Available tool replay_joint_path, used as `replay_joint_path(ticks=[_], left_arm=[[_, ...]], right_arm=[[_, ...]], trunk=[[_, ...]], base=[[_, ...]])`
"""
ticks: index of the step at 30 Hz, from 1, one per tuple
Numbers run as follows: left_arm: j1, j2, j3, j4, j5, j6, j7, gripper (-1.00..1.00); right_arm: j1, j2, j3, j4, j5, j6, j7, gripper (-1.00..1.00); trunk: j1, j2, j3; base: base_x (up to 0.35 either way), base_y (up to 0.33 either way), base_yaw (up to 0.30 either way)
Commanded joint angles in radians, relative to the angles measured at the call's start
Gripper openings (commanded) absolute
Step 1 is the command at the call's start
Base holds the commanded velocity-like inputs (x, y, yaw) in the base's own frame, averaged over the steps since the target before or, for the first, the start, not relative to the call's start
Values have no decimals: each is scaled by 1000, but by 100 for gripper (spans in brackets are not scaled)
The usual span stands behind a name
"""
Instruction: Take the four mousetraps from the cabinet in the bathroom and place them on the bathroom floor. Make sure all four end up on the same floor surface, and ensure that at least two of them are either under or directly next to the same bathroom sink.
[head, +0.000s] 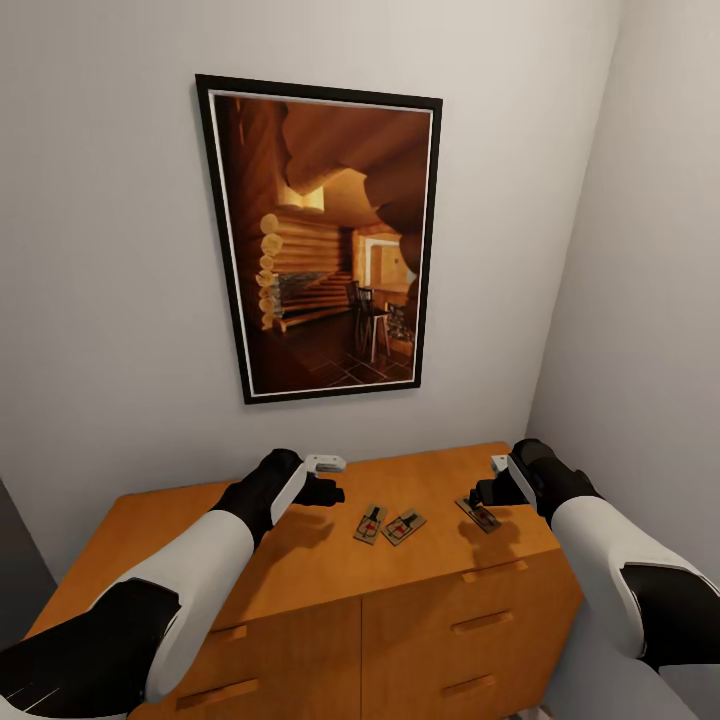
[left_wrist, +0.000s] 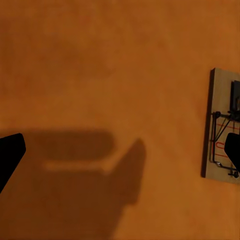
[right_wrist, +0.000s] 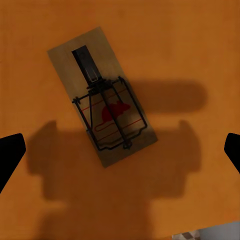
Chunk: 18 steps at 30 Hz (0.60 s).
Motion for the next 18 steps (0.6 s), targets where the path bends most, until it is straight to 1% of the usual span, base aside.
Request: replay_joint_path(ticks=[1,18], left_arm=[[-1,1,-6,-1,5,4,2,100],[-1,1,-6,-1,5,5,2,100]], right_arm=[[-1,0,-5,-1,11,4,8,100],[-1,0,-3,-1,12,4,8,100]], trunk=[[0,-1,-2],[0,-1,-2]], base=[[0,0,0],[0,0,0]])
